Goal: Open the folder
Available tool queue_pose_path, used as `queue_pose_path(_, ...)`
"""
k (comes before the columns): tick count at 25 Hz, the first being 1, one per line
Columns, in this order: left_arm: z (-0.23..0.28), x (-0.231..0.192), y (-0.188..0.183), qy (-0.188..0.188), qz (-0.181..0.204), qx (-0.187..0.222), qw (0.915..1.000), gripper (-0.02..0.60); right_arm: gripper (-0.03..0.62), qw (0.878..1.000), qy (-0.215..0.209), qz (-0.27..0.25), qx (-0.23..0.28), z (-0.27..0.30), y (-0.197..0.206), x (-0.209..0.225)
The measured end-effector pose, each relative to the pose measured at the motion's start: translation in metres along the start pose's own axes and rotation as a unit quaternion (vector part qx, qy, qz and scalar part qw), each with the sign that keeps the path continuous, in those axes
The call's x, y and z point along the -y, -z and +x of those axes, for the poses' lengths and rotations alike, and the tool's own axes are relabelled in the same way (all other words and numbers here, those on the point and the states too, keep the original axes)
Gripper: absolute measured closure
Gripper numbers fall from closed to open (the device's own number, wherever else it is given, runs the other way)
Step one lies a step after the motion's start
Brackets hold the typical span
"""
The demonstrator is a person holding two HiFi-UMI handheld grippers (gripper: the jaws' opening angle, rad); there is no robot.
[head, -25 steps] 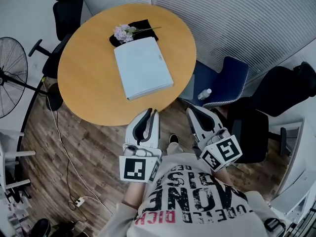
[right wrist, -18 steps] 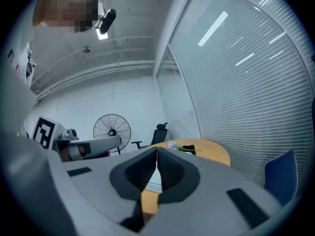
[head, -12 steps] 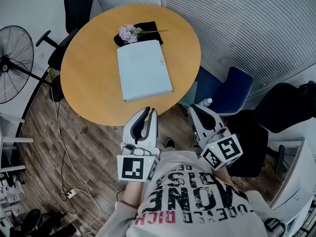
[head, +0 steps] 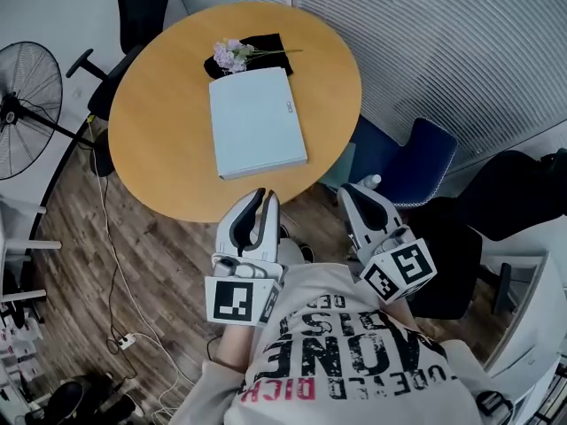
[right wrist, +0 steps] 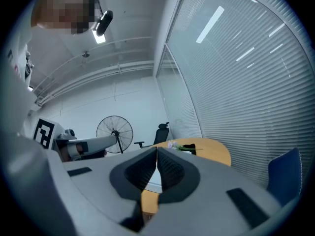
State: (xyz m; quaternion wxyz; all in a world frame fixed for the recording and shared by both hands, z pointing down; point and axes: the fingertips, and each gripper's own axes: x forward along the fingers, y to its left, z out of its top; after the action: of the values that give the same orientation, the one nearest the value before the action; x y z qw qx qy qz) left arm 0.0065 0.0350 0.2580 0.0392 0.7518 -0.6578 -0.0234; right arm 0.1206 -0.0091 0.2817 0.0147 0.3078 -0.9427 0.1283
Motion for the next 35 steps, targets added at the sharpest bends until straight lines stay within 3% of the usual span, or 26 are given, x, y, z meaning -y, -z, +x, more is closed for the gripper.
queue_pose_path(8,0.025,-0.011,0.003,0.010,-0.010,-0.004,0.9999,0.528,0.582,1.000,0.015,0.006,-0.004,0.017,-0.002,0.018)
queue_pose_path(22,0.095,-0.080,-0.010,0.040,-0.021,-0.003,0.9990,0.528,0.582,0.999,0.049,0.009,-0.015,0.100,-0.017,0.039)
queue_pose_path(35,0.112,-0.107,0.012,0.060,-0.045,-0.020,0.9970,0.528,0.582,0.996,0.082,0.027,-0.024,0.126,0.000,0.041)
